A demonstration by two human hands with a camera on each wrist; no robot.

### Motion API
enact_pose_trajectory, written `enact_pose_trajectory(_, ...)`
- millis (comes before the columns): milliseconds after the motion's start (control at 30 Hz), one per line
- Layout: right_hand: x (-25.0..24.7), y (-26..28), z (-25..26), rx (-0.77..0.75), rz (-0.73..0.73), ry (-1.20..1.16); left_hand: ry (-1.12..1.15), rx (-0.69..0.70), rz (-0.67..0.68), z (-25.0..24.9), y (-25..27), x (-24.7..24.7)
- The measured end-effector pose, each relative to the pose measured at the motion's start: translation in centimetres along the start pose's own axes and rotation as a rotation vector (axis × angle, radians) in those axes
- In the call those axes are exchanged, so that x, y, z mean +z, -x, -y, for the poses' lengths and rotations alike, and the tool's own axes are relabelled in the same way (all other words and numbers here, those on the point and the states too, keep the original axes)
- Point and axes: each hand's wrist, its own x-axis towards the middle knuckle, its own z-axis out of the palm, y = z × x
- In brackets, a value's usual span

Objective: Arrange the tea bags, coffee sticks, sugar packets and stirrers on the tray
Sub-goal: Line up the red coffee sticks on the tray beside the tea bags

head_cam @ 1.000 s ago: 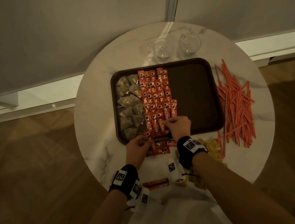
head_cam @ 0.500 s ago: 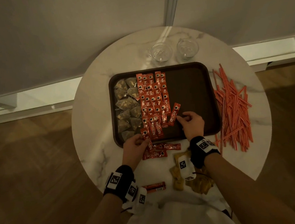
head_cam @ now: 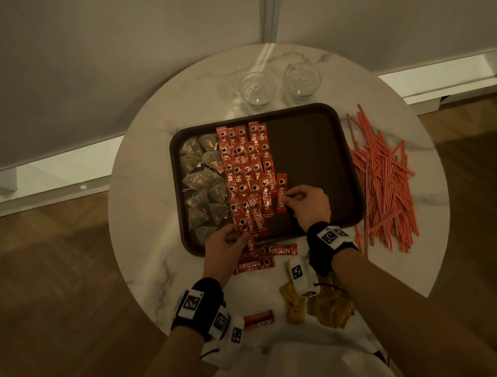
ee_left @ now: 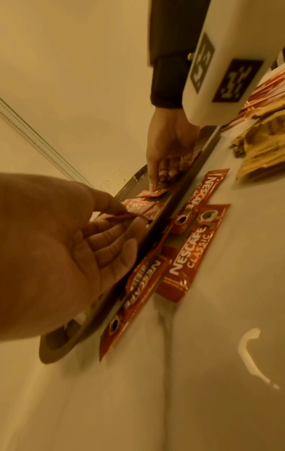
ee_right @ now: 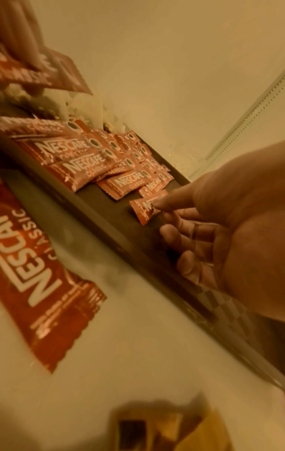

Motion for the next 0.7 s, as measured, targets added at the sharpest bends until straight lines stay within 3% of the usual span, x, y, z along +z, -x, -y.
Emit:
enact_pose_trajectory(500, 0.7, 0.4, 0.3, -0.11, -0.012, -0.053, -0.135, 0.094, 0.048, -1.2, -1.2, 1.4)
enact_pose_trajectory(700, 0.5, -0.3, 0.2, -0.036, -0.024, -0.064, -0.11, 0.061, 0.059, -0.8, -0.9, 1.5)
